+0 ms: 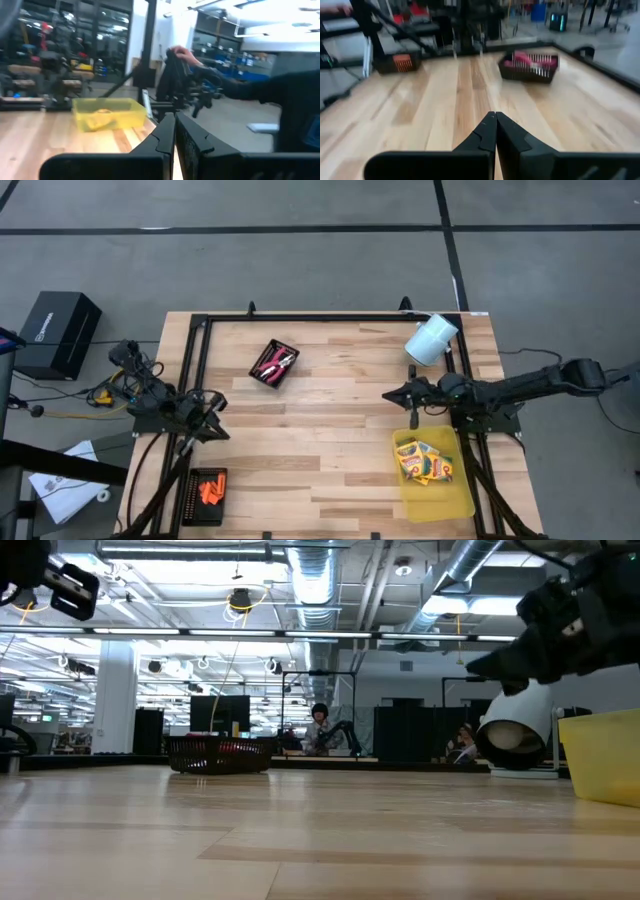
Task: Pick & Place School Supplies
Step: Return to Home Position
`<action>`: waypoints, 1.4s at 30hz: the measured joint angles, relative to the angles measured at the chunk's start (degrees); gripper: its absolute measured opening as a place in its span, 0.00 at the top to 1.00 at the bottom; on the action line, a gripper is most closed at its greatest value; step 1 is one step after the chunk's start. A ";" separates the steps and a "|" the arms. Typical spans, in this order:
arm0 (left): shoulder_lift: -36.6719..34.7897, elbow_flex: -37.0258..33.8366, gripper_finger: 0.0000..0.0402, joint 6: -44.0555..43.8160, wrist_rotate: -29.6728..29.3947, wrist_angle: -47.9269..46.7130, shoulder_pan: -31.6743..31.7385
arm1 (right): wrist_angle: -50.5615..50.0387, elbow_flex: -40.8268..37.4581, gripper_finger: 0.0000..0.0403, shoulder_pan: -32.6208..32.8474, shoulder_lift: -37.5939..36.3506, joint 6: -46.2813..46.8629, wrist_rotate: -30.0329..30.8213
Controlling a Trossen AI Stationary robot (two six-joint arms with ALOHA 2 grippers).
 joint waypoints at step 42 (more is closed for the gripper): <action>2.37 -0.02 0.98 0.00 -0.04 1.76 30.36 | -14.71 -0.09 1.00 -4.69 -45.98 0.02 1.62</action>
